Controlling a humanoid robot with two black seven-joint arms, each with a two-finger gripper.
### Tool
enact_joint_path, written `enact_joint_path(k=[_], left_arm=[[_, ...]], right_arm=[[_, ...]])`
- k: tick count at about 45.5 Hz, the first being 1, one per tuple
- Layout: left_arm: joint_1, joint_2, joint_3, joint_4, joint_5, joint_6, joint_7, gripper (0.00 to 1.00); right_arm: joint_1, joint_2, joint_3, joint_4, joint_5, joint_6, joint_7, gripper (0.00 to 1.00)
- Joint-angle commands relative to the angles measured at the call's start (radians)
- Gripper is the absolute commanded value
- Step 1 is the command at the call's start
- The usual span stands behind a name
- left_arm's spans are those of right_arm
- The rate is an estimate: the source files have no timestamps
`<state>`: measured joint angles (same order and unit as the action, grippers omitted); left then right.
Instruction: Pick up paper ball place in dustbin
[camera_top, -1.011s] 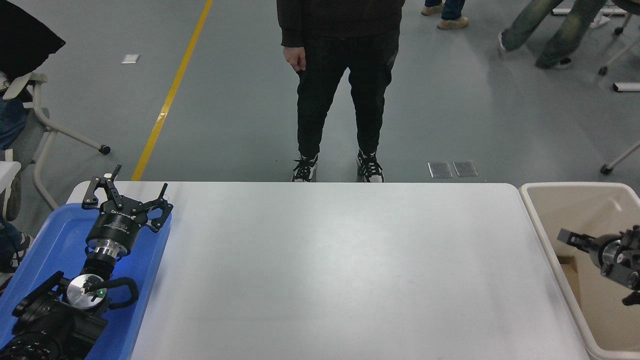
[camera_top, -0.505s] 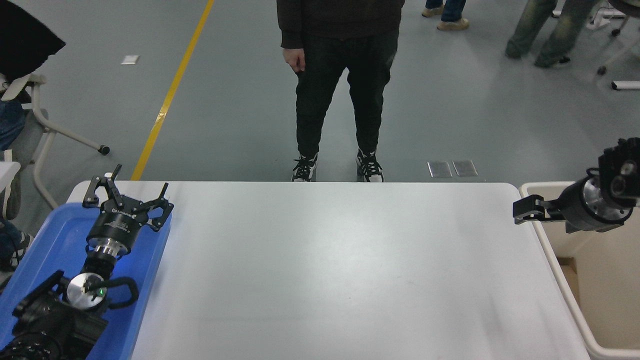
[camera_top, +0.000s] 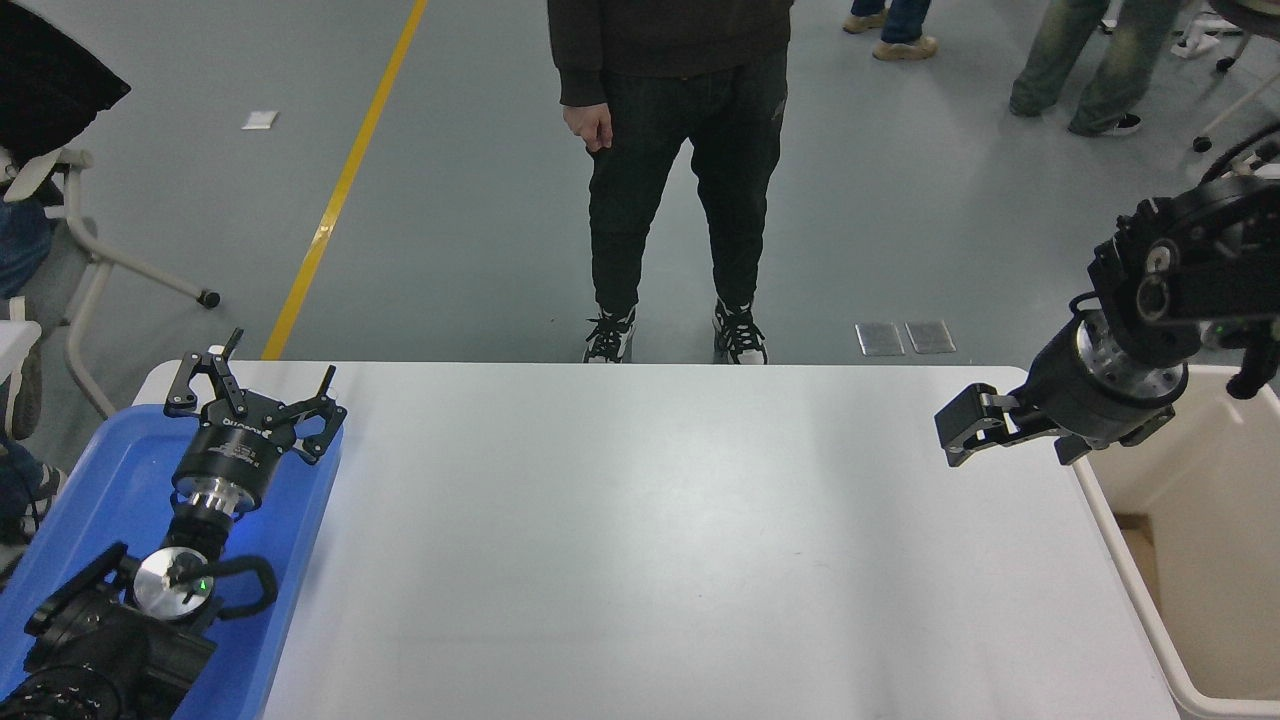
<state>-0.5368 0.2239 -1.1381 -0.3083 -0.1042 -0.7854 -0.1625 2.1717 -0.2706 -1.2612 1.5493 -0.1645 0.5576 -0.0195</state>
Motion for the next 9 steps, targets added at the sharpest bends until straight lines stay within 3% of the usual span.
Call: enact_joint_path(k=[1, 9], left_arm=[[0.001, 0.0, 0.0, 0.0, 0.0, 0.0, 0.0, 0.99], [0.001, 0.0, 0.0, 0.0, 0.0, 0.0, 0.0, 0.99]], right_arm=[[0.079, 0.076, -0.006, 0.064, 0.095, 0.051, 0.0, 1.0], [0.083, 0.09, -0.006, 0.064, 0.118, 0.051, 0.001, 1.0]])
